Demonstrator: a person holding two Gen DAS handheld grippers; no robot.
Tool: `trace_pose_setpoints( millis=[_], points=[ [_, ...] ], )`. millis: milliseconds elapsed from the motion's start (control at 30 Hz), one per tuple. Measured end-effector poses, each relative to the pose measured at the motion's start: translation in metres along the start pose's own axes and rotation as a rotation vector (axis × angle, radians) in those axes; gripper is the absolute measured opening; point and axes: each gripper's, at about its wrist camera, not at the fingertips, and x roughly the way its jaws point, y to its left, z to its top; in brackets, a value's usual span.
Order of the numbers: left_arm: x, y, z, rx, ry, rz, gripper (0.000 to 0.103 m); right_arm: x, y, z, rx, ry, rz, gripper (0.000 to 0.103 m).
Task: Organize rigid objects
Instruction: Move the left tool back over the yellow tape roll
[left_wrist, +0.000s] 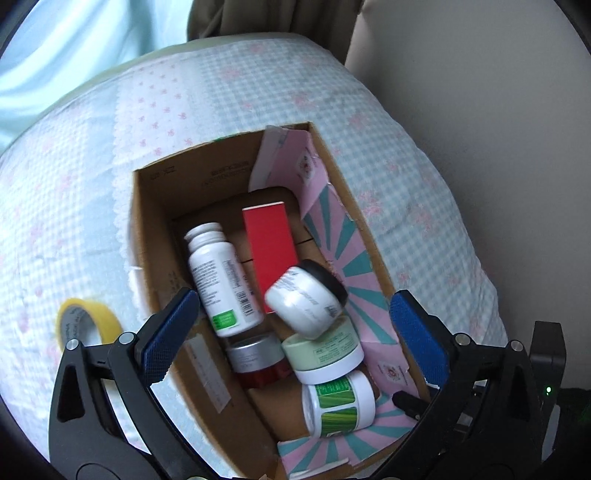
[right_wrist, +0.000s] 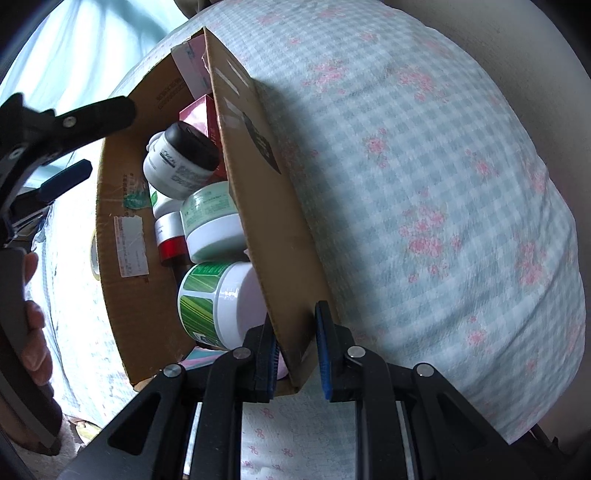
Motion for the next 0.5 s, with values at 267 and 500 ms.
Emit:
trace_pose_setpoints(
  millis=[267, 500],
  points=[
    [-0.039, 0.021, -0.004, -0.023, -0.017, 0.017, 0.103, 0.001, 0.003, 0.003, 0.005, 0.006, -0.007, 0.017],
    [-0.107, 0.06, -0.014, -0.061, -0.085, 0.043, 0.103, 0.001, 0.001, 0.007, 0.008, 0.009, -0.006, 0.017]
  ],
)
